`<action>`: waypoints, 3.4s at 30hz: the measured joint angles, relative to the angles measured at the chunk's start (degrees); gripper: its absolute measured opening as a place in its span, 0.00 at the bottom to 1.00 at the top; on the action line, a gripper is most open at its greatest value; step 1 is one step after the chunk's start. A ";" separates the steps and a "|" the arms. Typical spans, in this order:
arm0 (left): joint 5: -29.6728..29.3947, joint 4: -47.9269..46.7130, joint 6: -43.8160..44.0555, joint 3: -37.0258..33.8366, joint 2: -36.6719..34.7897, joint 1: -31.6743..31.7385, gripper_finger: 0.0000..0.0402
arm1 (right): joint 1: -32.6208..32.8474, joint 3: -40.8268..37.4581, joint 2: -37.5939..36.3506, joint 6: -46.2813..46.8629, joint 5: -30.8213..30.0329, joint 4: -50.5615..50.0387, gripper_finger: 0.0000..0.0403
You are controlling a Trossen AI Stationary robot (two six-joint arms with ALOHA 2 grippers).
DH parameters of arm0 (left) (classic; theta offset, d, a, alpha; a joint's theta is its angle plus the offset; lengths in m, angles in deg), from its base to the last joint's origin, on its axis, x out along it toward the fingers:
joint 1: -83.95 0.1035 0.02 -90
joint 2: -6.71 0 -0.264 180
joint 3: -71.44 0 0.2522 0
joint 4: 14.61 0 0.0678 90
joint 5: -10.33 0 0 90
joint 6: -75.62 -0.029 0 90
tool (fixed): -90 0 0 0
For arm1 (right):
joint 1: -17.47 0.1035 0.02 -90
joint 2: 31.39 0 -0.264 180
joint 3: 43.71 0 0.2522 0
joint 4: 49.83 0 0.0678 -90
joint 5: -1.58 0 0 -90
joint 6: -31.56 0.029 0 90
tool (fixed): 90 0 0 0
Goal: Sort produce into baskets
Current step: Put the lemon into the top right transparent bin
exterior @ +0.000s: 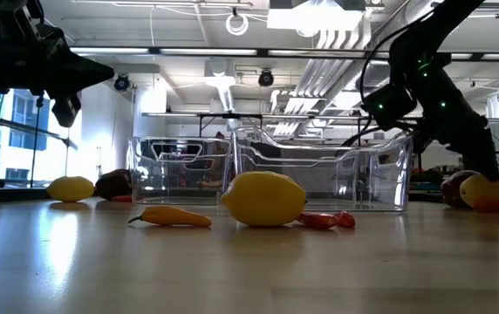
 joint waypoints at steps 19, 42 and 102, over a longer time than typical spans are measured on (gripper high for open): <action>-0.02 -0.02 -0.05 -0.01 0.00 0.00 0.00 | 0.00 -2.10 -1.45 6.82 1.07 4.37 0.46; -0.01 -0.02 -0.06 0.00 0.00 -0.01 0.00 | -0.04 19.81 -6.39 17.17 7.83 41.78 0.48; 0.00 0.01 -0.03 0.00 0.01 0.00 0.00 | 62.96 -0.06 -14.83 97.52 33.54 18.14 0.97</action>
